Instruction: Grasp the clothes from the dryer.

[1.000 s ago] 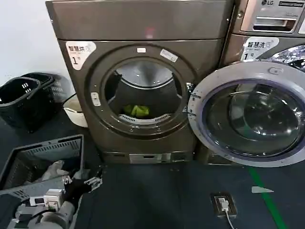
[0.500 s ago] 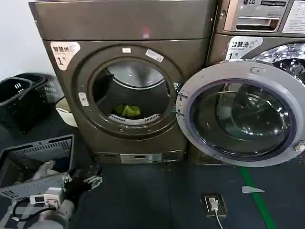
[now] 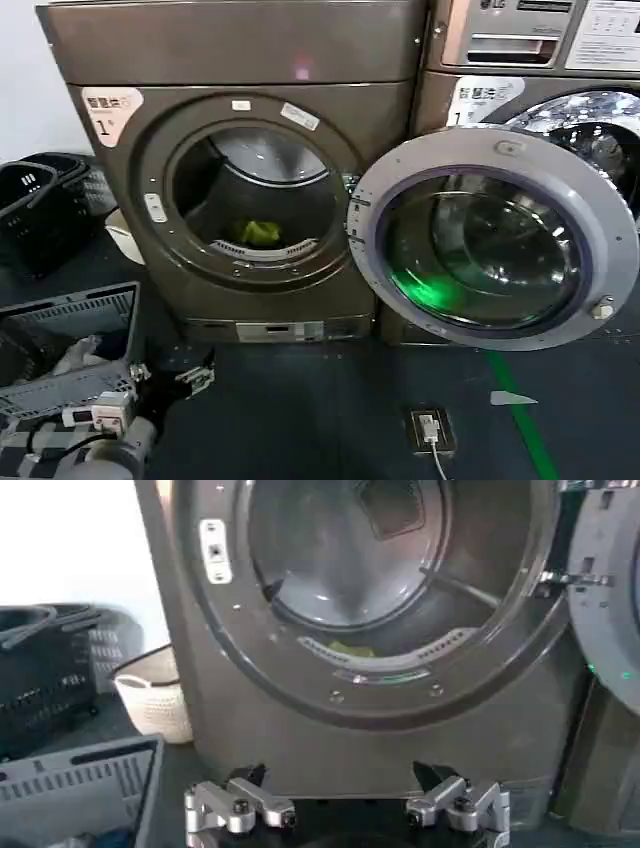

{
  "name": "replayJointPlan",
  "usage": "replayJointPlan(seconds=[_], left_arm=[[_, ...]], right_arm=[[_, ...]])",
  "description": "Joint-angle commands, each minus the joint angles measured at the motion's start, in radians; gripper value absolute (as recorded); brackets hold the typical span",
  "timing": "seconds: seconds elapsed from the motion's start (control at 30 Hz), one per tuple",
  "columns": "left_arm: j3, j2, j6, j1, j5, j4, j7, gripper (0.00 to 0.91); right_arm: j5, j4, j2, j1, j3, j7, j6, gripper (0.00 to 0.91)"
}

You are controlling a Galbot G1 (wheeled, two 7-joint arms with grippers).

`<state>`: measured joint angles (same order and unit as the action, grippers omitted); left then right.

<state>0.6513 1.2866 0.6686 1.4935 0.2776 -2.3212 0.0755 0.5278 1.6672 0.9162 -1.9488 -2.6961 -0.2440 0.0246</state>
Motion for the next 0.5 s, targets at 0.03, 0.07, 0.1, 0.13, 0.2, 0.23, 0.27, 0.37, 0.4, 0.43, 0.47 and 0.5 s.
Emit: replayJointPlan(seconds=[0.03,0.07,0.1,0.13,0.2,0.23,0.27,0.37,0.4,0.43,0.47,0.5], left_arm=[[0.0,0.001,0.0,0.0,-0.001,0.0,0.0,0.907],[-0.001,0.001,-0.001,0.0,-0.001,0.0,0.0,0.907],[-0.001,0.001,-0.001,0.0,-0.002,0.0,0.0,0.907],[-0.001,0.002,-0.001,0.0,-0.003,0.001,-0.001,0.907],[-0.002,0.002,-0.003,0.0,-0.003,0.0,0.0,0.907],[-0.002,0.002,-0.004,0.0,-0.003,0.0,0.0,0.907],[-0.002,0.002,-0.005,0.0,-0.003,0.0,0.0,0.907],[-0.003,0.002,-0.019,-0.002,-0.011,0.002,0.0,0.907],[-0.004,0.002,-0.025,-0.004,-0.012,0.003,0.0,0.907],[-0.005,0.001,-0.027,-0.005,-0.013,0.004,-0.001,0.907],[-0.005,0.001,-0.03,-0.006,-0.015,0.005,-0.003,0.907],[-0.005,0.001,-0.031,-0.007,-0.016,0.005,-0.003,0.907]], right_arm=[[-0.001,-0.001,-0.001,0.0,0.0,0.002,-0.004,0.907],[-0.001,-0.001,-0.001,0.0,0.0,0.001,-0.006,0.907],[0.0,-0.001,-0.001,0.001,0.001,0.0,-0.008,0.907],[0.0,-0.001,-0.001,0.001,0.001,0.0,-0.011,0.907],[0.0,-0.001,0.0,0.002,0.001,-0.003,-0.01,0.907],[0.0,-0.001,0.0,0.002,0.001,-0.004,-0.011,0.907],[0.0,0.0,0.0,0.002,0.002,-0.005,-0.013,0.907],[0.004,0.001,0.0,0.004,0.001,-0.004,-0.012,0.907],[0.01,0.0,0.0,0.005,0.001,-0.005,-0.015,0.907],[0.013,0.0,0.0,0.004,0.0,-0.004,-0.015,0.907],[0.015,0.0,0.0,0.004,0.0,-0.005,-0.015,0.907],[0.017,0.0,0.0,0.003,-0.001,-0.004,-0.015,0.907]])
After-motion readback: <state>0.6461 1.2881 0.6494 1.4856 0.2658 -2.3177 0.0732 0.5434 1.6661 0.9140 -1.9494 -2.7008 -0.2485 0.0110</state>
